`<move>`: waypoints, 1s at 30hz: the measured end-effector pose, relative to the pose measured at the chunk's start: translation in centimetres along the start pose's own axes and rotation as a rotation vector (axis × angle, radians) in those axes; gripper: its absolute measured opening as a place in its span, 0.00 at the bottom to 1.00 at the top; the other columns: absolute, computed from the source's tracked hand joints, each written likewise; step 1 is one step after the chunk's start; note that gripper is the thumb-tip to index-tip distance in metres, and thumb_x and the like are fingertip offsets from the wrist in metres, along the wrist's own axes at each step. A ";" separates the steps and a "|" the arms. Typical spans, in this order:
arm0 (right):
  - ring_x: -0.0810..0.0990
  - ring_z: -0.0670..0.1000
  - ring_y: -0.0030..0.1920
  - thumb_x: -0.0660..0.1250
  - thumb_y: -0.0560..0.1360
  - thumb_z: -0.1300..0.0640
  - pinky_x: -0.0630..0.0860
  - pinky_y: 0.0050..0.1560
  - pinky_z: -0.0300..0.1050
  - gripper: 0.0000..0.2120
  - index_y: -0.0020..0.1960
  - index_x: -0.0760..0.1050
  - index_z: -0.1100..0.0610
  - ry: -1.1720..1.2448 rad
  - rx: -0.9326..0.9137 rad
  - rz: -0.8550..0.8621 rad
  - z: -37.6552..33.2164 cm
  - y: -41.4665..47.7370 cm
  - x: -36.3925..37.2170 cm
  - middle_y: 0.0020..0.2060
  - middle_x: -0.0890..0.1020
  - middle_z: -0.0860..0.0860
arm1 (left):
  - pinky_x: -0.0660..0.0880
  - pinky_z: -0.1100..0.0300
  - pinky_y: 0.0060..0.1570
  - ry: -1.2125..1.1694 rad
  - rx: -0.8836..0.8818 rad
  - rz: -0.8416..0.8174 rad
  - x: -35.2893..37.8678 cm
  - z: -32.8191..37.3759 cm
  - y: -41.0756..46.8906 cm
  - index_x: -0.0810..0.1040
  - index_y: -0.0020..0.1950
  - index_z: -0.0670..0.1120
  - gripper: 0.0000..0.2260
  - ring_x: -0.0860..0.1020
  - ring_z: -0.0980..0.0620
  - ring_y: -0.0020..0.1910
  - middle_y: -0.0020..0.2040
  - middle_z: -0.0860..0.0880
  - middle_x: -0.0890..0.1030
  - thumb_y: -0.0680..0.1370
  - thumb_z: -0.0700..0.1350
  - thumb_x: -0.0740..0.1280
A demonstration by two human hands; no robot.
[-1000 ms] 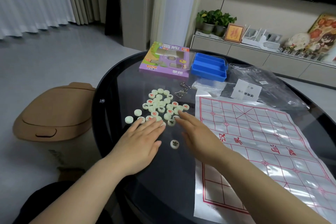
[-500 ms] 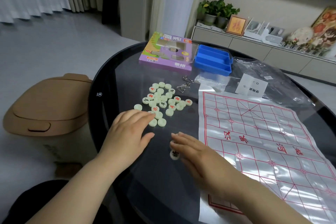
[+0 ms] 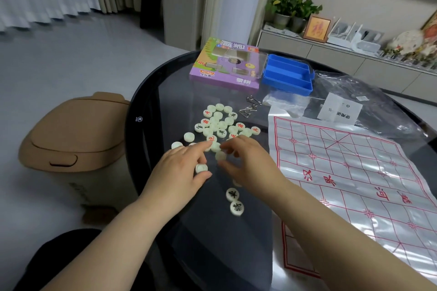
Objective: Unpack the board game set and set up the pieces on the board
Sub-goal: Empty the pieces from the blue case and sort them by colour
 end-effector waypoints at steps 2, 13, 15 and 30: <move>0.68 0.47 0.49 0.67 0.72 0.53 0.63 0.46 0.36 0.17 0.58 0.72 0.59 -0.009 0.051 -0.021 -0.2 0.6 0.3 0.50 0.75 0.51 | 0.65 0.66 0.52 -0.044 -0.058 -0.017 -0.2 0.1 -0.1 0.62 0.71 0.52 0.27 0.70 0.58 0.47 0.42 0.62 0.70 0.74 0.44 0.68; 0.73 0.55 0.39 0.60 0.74 0.60 0.66 0.39 0.44 0.08 0.38 0.74 0.59 -0.220 0.052 -0.112 -0.7 1.8 -0.9 0.36 0.76 0.56 | 0.74 0.58 0.45 -0.067 -0.071 0.098 -1.1 -0.8 -0.5 0.72 0.66 0.45 0.22 0.81 0.50 0.45 0.44 0.52 0.84 0.72 0.38 0.69; 0.70 0.51 0.34 0.61 0.74 0.61 0.65 0.35 0.43 0.10 0.36 0.74 0.63 -0.108 0.102 -0.118 0.1 1.8 -1.5 0.30 0.75 0.54 | 0.72 0.58 0.48 -0.097 -0.099 0.151 -1.1 -1.1 -0.4 0.74 0.64 0.47 0.19 0.80 0.49 0.48 0.46 0.53 0.83 0.74 0.39 0.67; 0.71 0.40 0.35 0.65 0.74 0.55 0.66 0.37 0.27 0.13 0.58 0.76 0.57 0.132 0.178 -0.081 2.7 1.0 -1.8 0.44 0.74 0.46 | 0.75 0.56 0.40 0.137 0.043 0.067 -0.5 -1.1 -0.3 0.82 0.50 0.44 0.15 0.81 0.46 0.43 0.43 0.50 0.84 0.65 0.47 0.72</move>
Point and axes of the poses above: each hand's wrist, its own y-axis towards the middle knuckle, its own x-axis out of the palm, z = x × y, the point moved 3 cm from there along y, towards the middle knuckle
